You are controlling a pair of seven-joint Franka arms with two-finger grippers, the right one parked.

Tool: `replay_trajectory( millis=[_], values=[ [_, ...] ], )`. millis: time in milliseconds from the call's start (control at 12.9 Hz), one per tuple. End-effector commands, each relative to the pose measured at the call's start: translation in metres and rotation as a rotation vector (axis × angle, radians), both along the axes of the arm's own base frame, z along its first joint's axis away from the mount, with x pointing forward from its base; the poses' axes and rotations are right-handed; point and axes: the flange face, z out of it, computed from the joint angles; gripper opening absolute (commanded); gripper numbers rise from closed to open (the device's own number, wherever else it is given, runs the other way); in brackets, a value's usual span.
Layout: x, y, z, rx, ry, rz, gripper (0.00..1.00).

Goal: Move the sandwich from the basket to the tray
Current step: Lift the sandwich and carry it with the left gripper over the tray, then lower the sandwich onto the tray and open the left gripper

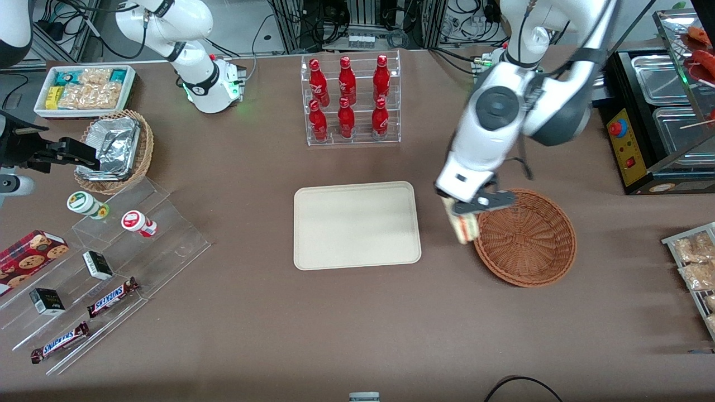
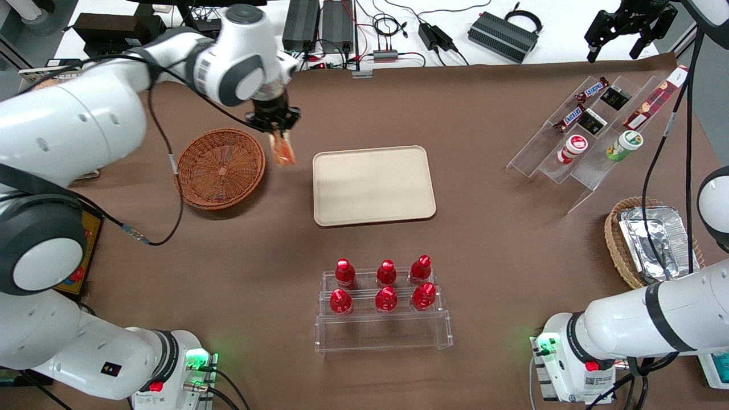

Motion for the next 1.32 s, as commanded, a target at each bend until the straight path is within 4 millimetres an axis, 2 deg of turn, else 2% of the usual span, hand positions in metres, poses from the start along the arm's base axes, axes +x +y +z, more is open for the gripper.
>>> replay_trajectory(
  millis=[0, 155, 310, 466, 621, 776, 931, 1086, 1241],
  values=[
    [-0.015, -0.068, -0.008, -0.005, 0.008, -0.070, 0.00],
    [-0.024, -0.112, -0.017, -0.021, 0.003, -0.068, 0.00],
    [-0.035, -0.159, -0.037, -0.033, 0.004, -0.066, 0.00],
    [-0.031, -0.184, -0.049, -0.052, 0.003, -0.069, 0.00],
    [-0.038, -0.209, -0.070, -0.089, -0.025, -0.078, 0.00],
    [-0.040, -0.223, -0.091, -0.127, -0.057, -0.078, 0.00],
    [-0.040, -0.224, -0.113, -0.096, -0.061, -0.104, 0.00],
    [-0.048, -0.228, -0.133, -0.038, -0.086, -0.148, 0.00],
    [-0.047, -0.230, -0.145, -0.042, -0.089, -0.157, 0.00]
  ],
)
